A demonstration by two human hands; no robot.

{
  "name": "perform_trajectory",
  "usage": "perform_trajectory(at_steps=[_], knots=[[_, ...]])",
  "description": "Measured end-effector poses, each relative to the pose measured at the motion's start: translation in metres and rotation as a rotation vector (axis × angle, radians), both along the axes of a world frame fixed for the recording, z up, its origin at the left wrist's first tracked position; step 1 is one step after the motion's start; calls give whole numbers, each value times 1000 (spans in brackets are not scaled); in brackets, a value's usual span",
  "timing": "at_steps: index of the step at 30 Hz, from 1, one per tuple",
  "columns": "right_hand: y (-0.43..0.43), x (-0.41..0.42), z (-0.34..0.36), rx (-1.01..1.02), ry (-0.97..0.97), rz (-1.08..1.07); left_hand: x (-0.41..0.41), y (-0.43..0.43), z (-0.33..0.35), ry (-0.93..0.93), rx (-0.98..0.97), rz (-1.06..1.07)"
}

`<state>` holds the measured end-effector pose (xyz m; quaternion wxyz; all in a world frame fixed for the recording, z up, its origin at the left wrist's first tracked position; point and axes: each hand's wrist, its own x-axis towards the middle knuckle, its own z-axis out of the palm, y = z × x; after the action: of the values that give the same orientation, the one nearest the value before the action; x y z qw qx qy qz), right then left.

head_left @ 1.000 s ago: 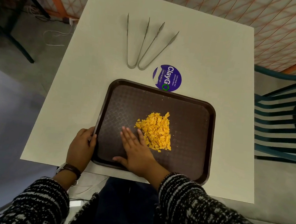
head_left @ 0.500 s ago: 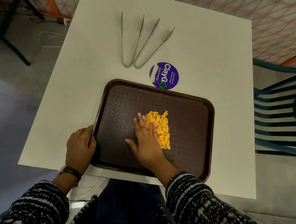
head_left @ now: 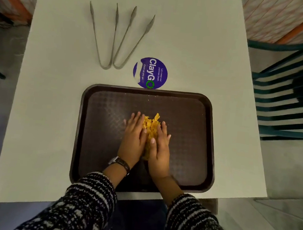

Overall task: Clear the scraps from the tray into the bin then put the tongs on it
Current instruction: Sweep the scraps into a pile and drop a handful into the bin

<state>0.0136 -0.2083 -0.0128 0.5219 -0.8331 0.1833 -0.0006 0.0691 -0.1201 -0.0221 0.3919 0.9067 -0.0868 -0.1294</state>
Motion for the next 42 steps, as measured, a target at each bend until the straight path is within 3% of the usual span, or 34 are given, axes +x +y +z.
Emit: perform_trajectory(at_steps=[5,8,15,19,21,42], knots=[[12,10,-5,35,-1,-29,-7,-10,-6,24,-176,-24],[18,14,-2,128,-18,-85,-9,-15,-3,79,-367,69],[18,33,25,806,37,-489,-5,-32,24,304,-827,592],[15,39,27,1156,74,-728,3,-32,30,697,-1169,853],[15,40,28,1230,87,-803,4,-30,31,806,-1278,882],[2,33,90,1274,-69,-792,-1,-47,96,810,-1416,768]])
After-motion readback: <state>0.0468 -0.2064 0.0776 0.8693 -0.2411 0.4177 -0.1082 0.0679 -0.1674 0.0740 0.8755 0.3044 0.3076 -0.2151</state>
